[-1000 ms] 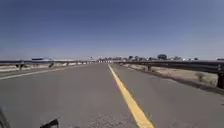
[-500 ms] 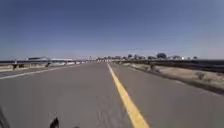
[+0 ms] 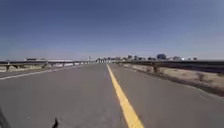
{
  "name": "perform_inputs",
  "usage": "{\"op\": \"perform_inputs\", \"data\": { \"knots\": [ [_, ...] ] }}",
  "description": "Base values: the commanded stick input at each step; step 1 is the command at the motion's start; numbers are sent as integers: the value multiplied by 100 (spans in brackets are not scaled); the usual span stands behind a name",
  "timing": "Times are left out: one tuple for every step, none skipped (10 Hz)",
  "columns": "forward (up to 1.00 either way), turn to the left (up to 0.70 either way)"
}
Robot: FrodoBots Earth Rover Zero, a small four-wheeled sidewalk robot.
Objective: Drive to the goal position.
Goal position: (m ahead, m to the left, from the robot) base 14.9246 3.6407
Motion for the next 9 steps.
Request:
{"op": "perform_inputs", "data": {
  "knots": [
    [100, 0],
    [100, 0],
    [100, 0],
    [100, 0],
    [100, 0],
    [100, 0],
    [100, 0],
    [100, 0],
    [100, 13]
  ]
}}
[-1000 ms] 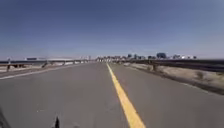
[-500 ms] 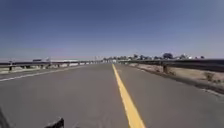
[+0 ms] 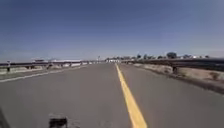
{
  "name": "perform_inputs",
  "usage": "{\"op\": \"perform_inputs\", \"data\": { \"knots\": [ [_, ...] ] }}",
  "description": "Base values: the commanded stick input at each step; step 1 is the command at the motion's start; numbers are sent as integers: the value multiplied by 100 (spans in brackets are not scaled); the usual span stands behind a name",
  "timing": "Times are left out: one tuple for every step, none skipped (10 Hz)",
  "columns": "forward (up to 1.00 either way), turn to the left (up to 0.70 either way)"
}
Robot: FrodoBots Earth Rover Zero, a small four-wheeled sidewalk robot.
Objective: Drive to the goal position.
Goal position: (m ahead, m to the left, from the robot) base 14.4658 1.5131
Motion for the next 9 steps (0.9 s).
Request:
{"op": "perform_inputs", "data": {
  "knots": [
    [100, 26],
    [100, 0],
    [100, 0],
    [100, 0],
    [100, 0],
    [100, 0],
    [100, 0],
    [100, 0],
    [100, 0]
  ]
}}
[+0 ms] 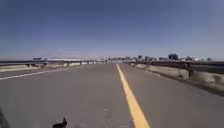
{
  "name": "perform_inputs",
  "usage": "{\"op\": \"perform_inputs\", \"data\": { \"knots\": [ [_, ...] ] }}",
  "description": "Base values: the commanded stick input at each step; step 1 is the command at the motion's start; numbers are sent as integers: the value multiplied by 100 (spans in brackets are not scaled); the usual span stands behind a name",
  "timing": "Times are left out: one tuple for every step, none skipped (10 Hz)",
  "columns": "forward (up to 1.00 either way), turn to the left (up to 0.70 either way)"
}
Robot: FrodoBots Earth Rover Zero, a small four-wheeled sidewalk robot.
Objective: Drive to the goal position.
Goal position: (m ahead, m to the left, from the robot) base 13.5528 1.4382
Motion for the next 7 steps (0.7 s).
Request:
{"op": "perform_inputs", "data": {
  "knots": [
    [100, 0],
    [100, 0],
    [100, 0],
    [100, 0],
    [100, 0],
    [100, 0],
    [100, 0]
  ]
}}
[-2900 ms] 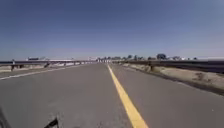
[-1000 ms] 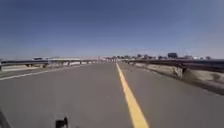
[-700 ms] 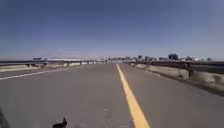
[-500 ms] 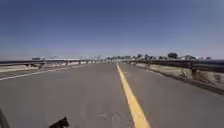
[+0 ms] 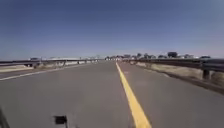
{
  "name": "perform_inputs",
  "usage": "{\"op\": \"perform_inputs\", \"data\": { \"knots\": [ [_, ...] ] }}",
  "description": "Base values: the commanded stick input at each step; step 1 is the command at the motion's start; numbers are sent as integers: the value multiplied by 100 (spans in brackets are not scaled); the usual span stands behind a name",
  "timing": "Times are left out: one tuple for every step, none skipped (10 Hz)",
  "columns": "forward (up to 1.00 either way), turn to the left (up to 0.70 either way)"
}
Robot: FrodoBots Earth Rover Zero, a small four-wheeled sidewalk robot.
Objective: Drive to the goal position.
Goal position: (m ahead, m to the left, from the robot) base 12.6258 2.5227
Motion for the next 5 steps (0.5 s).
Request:
{"op": "perform_inputs", "data": {
  "knots": [
    [100, 0],
    [100, 0],
    [100, 0],
    [100, 0],
    [100, 0]
  ]
}}
